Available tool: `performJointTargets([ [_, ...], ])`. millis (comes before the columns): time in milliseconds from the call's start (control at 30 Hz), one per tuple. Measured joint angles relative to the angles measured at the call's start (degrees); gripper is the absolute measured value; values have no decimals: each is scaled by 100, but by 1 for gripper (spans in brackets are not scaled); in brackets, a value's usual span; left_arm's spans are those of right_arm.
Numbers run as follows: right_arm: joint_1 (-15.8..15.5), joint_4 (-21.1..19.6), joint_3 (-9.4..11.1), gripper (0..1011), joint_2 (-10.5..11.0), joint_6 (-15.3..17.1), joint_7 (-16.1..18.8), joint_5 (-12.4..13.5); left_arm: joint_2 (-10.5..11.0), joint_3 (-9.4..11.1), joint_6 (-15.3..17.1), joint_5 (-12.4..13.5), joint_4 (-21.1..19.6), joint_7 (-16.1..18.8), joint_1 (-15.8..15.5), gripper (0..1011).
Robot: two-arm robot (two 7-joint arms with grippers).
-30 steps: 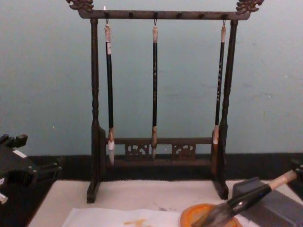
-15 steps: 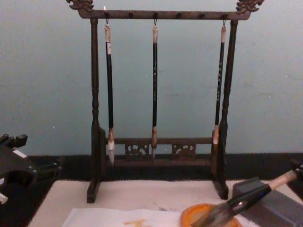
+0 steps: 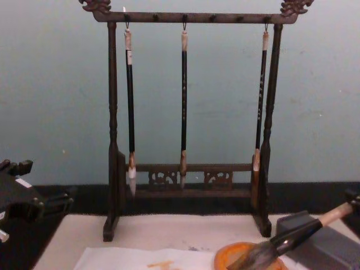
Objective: Pick up the brush from the inkstone, write on the paper, then place the brush back to its original position.
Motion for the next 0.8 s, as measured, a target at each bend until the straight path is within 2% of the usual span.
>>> performJointTargets([
  [267,-99,-131,116,1000,-21,8,34,-34,0,0,0,0,0,0,0,1009],
  [467,-364,-467,322,1000,-15,87,21,65,0,0,0,0,0,0,0,1010],
  [500,-460,-566,398,1000,-19,118,34,170,0,0,0,0,0,0,0,1010],
  [533,-460,-566,398,1000,-19,118,34,170,0,0,0,0,0,0,0,1010],
  [633,-688,-799,579,1000,-47,215,122,501,0,0,0,0,0,0,0,1010],
  [667,-817,-925,678,1000,-73,268,169,694,0,0,0,0,0,0,0,1010],
  [733,-929,-1018,774,1000,-105,316,202,871,0,0,0,0,0,0,0,1009],
  [767,-1061,-1139,885,1000,-149,381,253,1086,0,0,0,0,0,0,0,1010],
  [800,-1107,-1177,925,1000,-169,410,273,1172,0,0,0,0,0,0,0,1010],
])
